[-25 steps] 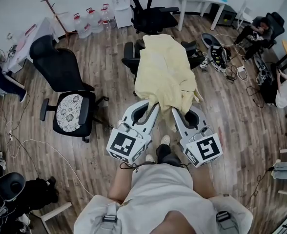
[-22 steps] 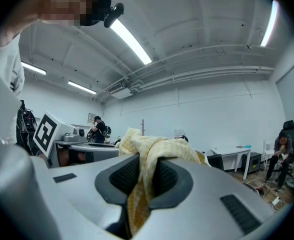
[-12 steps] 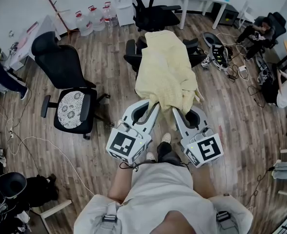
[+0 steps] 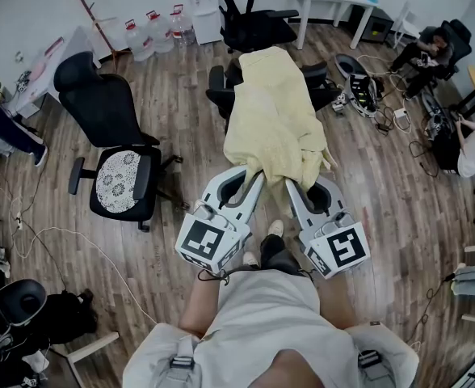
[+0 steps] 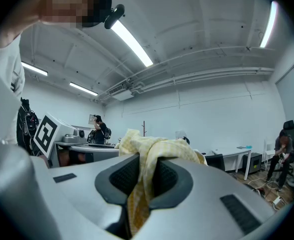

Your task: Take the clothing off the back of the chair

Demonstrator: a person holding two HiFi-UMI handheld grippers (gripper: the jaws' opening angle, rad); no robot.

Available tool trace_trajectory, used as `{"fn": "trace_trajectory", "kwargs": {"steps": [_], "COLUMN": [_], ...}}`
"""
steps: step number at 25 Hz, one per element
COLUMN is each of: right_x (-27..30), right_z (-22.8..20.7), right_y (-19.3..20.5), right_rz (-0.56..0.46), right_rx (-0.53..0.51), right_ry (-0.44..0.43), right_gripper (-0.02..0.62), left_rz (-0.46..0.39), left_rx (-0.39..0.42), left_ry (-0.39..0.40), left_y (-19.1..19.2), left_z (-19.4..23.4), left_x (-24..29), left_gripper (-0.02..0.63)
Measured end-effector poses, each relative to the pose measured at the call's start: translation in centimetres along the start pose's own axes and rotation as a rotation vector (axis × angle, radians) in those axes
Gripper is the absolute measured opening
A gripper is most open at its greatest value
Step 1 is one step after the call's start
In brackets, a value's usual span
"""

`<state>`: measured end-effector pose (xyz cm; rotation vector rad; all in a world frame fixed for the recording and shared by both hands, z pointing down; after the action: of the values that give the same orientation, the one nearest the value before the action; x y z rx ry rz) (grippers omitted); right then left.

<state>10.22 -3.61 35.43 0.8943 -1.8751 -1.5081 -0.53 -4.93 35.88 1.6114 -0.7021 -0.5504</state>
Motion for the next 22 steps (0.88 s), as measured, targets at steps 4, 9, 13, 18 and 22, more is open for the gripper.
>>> {"fn": "trace_trajectory", "kwargs": {"steps": [4, 9, 13, 18, 22], "right_x": [-0.6, -1.1, -1.2, -1.3, -1.3], "right_z": [1.0, 1.5, 1.6, 1.9, 2.0], "right_y": [0.2, 0.4, 0.1, 0.3, 0.4], "right_rz": [-0.011, -0.019, -0.017, -0.017, -0.020], "right_rx": [-0.009, -0.013, -0.012, -0.009, -0.004], "right_ry": [-0.005, -0.006, -0.001, 0.000, 0.000], "right_gripper": [0.055, 0.055, 0.054, 0.054, 0.054], "left_rz": [-0.011, -0.018, -0.017, -0.016, -0.016], "left_rx": [0.007, 0.012, 0.010, 0.004, 0.001], "left_ry": [-0.001, 0.003, 0.008, 0.010, 0.014], "left_y": [0.0, 0.0, -0.2, 0.0, 0.0], "left_z": [-0.4, -0.8, -0.8, -1.0, -1.0], "left_x": [-1.1, -1.7, -1.8, -2.2, -2.4], "left_gripper": [0.057, 0.057, 0.057, 0.057, 0.057]}}
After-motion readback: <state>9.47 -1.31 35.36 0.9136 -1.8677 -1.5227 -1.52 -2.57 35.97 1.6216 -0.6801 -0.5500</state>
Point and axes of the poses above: the fingertips, and each gripper's own axes: x forward along the fingers, z to its left, y out of its underside, the point moved 4 cm from there along -x, backward along the fingers, and after that the axes turned 12 degrees about x, right-handed, at the moved point
